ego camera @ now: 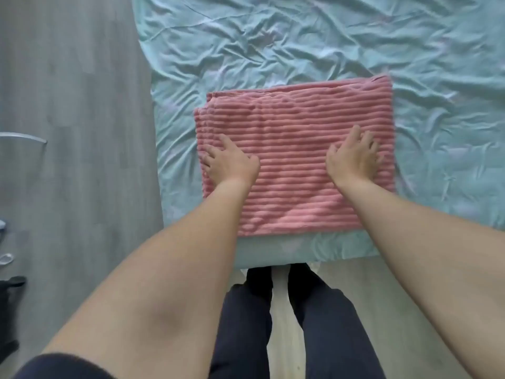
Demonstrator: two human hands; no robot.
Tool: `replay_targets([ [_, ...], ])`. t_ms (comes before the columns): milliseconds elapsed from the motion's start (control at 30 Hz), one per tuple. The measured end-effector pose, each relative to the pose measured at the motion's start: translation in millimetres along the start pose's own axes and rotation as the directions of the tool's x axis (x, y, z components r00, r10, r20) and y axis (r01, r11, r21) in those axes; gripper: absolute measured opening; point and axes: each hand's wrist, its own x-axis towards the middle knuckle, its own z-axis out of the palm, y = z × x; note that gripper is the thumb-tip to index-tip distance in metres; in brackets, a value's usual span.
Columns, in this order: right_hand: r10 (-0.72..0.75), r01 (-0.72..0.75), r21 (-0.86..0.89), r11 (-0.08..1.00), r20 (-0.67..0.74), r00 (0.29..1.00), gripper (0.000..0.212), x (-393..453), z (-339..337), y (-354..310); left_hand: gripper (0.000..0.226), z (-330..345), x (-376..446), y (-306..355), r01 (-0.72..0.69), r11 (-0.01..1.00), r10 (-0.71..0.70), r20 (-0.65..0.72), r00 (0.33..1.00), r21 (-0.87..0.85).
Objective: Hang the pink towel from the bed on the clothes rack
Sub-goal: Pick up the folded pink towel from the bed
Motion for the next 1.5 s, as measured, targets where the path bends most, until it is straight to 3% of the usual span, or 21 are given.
replay_targets([
  [100, 0.089, -0.091, -0.095, 0.991, -0.029, 0.996, 0.072, 25.3, 17.6, 21.3, 0.112, 16.4, 22.3, -6.0, 0.118, 0.992, -0.12, -0.047, 0.992, -0.042],
  [267, 0.102, -0.102, -0.101, 0.99, -0.004, 0.995, 0.119, 59.3, 34.8, 61.0, 0.141, 37.7, 47.1, -22.7, 0.303, 0.917, -0.318, -0.018, 0.948, -0.261],
  [333, 0.115, -0.115, -0.054, 0.992, -0.006, 0.993, 0.131, 65.1, 38.3, 67.4, 0.136, 39.2, 55.3, -29.3, 0.377, 0.864, -0.393, 0.022, 0.919, -0.334],
  [367, 0.145, -0.145, -0.014, 0.989, -0.005, 0.989, 0.133, 66.7, 39.7, 67.6, 0.12, 38.6, 57.7, -31.4, 0.382, 0.855, -0.395, 0.036, 0.918, -0.35],
  [433, 0.228, -0.229, 0.104, 0.968, 0.017, 0.974, 0.125, 70.0, 38.6, 65.5, 0.067, 36.4, 59.1, -30.8, 0.301, 0.879, -0.32, 0.011, 0.947, -0.37],
  [500, 0.21, -0.212, 0.2, 0.957, 0.034, 0.977, 0.093, 69.3, 35.0, 59.0, 0.046, 35.3, 51.4, -23.1, 0.159, 0.939, -0.185, -0.059, 0.981, -0.304],
  [533, 0.153, -0.153, 0.223, 0.963, 0.015, 0.988, 0.08, 64.8, 33.7, 54.9, 0.046, 36.1, 45.8, -17.8, 0.07, 0.966, -0.101, -0.113, 0.988, -0.25],
  [600, 0.005, 0.002, 0.213, 0.977, -0.033, 0.999, 0.074, 52.3, 32.8, 50.5, 0.054, 41.4, 31.5, -6.3, -0.134, 0.983, 0.114, -0.157, 0.981, -0.122],
  [667, -0.054, 0.046, 0.24, 0.97, 0.026, 0.998, 0.083, 41.8, 32.9, 51.1, 0.065, 49.5, 18.7, 1.5, -0.284, 0.954, 0.282, -0.042, 0.959, -0.099],
  [767, 0.101, -0.14, 0.407, 0.903, 0.115, 0.988, 0.098, 33.8, 29.3, 53.4, 0.091, 55.2, 10.9, 8.7, -0.213, 0.955, 0.234, 0.083, 0.969, -0.204],
  [867, 0.176, -0.209, 0.512, 0.833, 0.112, 0.978, 0.093, 27.6, 20.4, 44.4, 0.096, 44.0, 6.9, 9.5, -0.151, 0.955, 0.172, 0.063, 0.983, -0.254],
  [1100, 0.072, -0.108, 0.287, 0.952, 0.134, 0.988, 0.094, 1.2, -53.2, -24.2, 0.103, -37.1, -26.0, 19.5, -0.153, 0.919, 0.142, -0.056, 0.988, -0.362],
  [1300, -0.103, 0.038, 0.342, 0.939, 0.173, 0.979, 0.1, -47.1, -140.3, -120.7, 0.106, -154.9, -65.9, -17.5, -0.155, 0.894, 0.115, -0.119, 0.986, -0.42],
  [1500, -0.281, 0.167, 0.432, 0.886, 0.214, 0.936, 0.098, -122.9, -211.0, -248.3, 0.107, -284.4, -104.2, -116.7, -0.16, 0.839, 0.04, -0.234, 0.971, -0.52],
])
